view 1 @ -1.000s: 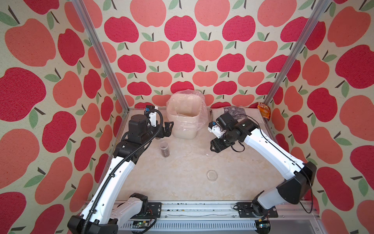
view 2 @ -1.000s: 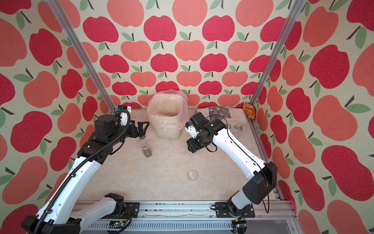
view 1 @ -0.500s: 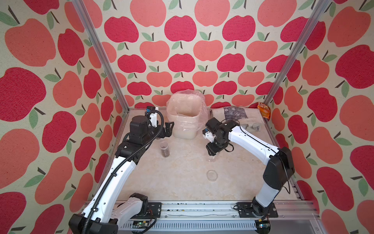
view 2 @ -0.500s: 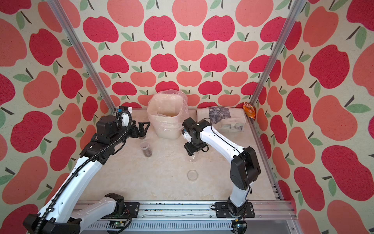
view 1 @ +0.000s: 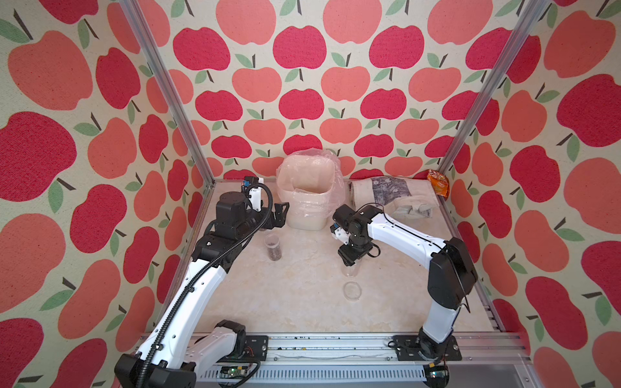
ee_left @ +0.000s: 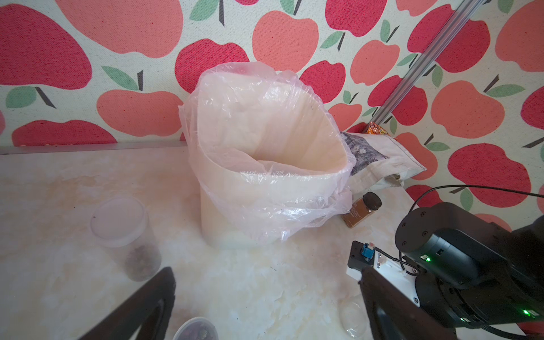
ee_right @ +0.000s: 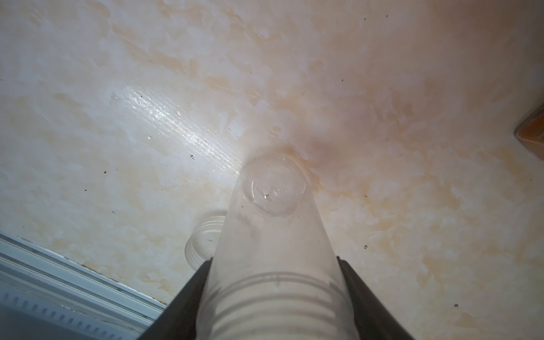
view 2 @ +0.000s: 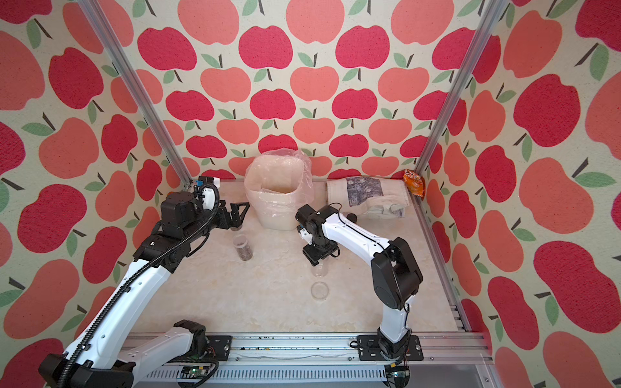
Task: Empty the moldy dried flower tea in the jars
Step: Place the jar at the center of the board, then pick up the jar from the center of the board.
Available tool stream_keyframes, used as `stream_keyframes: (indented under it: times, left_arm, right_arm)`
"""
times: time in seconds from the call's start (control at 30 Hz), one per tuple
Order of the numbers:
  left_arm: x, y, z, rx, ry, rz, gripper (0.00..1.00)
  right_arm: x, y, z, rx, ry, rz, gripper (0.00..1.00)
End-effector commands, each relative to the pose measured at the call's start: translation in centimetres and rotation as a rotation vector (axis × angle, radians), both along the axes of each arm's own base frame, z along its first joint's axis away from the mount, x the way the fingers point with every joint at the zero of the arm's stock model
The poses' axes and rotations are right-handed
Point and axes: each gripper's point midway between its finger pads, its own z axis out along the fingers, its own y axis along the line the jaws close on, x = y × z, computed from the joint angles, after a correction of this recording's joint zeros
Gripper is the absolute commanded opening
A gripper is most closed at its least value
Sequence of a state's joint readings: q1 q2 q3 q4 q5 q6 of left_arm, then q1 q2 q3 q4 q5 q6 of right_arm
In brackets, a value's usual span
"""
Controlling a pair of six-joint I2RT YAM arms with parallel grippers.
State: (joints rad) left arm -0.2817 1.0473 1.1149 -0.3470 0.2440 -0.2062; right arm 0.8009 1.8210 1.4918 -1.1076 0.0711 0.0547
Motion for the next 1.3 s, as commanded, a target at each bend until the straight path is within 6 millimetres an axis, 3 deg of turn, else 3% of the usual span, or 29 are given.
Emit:
stream_keyframes:
  times: [0.0, 0.13, 0.27, 0.43, 0.6, 0.77, 0.87, 1.0, 1.27]
  left_arm:
    - [0.1, -0.3, 0.1, 0.012, -0.028, -0.021, 0.99]
    - [0.0, 0.0, 0.1, 0.018, -0.031, -0.004, 0.99]
    - [-0.2, 0.7, 0.2, 0.025, -0.043, 0.028, 0.99]
    - [-0.6, 2.5, 0.2, 0.035, -0.045, 0.118, 0.99]
    - [-1.3, 5.4, -0.1, -0.028, -0.02, 0.215, 1.0]
    - [-1.6, 7.6, -0.7, -0.13, 0.035, 0.25, 1.0]
    - [-1.7, 8.8, -1.0, -0.185, 0.071, 0.263, 0.99]
    - [-1.7, 10.0, -1.2, -0.236, 0.086, 0.284, 0.99]
    - [-1.6, 9.9, -1.4, -0.259, 0.096, 0.262, 0.99]
  right_arm:
    - [-0.2, -0.1, -0.5, -0.036, -0.021, 0.036, 0.6]
    - [-0.5, 0.2, 0.1, -0.016, -0.022, 0.045, 0.79]
    - [-0.6, 0.7, 1.7, 0.03, -0.038, 0.047, 0.89]
    - [0.3, 2.2, 6.8, 0.147, -0.128, 0.058, 0.93]
    - [0.3, 6.1, 12.6, 0.338, -0.245, 0.158, 0.95]
    - [-0.3, 11.5, 15.5, 0.481, -0.333, 0.305, 0.97]
    - [-0.4, 14.9, 15.5, 0.536, -0.368, 0.369, 0.97]
    - [0.1, 18.8, 14.2, 0.571, -0.395, 0.407, 0.99]
    - [2.0, 24.1, 9.0, 0.565, -0.36, 0.402, 0.99]
